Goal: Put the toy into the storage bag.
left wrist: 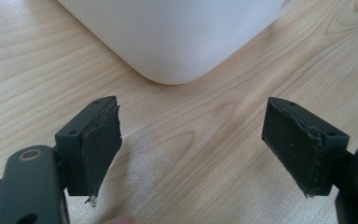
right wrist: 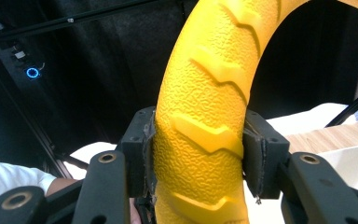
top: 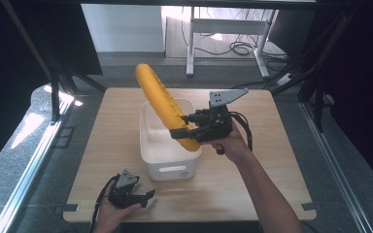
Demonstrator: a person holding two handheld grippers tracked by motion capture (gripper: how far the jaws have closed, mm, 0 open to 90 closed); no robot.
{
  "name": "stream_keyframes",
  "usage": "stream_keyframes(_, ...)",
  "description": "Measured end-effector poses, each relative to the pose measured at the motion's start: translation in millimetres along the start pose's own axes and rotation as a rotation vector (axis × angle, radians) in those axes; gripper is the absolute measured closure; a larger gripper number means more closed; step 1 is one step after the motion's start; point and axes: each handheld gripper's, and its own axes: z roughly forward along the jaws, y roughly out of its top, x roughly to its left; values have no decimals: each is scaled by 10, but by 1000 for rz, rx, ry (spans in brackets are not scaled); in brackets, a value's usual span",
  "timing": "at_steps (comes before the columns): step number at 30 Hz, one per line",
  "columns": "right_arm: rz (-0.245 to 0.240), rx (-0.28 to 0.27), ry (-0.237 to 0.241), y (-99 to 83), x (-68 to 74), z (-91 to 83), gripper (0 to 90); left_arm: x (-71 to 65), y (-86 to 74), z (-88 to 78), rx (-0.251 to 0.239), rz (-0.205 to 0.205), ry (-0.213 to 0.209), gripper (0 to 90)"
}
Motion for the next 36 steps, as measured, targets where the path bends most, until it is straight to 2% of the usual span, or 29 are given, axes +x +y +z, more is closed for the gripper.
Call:
stream_keyframes(26,48,50,10,-232,-196,118,514,3,-7,14,8,-1,-4,197)
stream_keyframes(29,62,43,15,-263,-226,118,513,0,-7,17,10,1,-5,197)
stream_keyframes(36,70,62,14,-304,-231,140,509,-2,-7,24,15,2,-8,197)
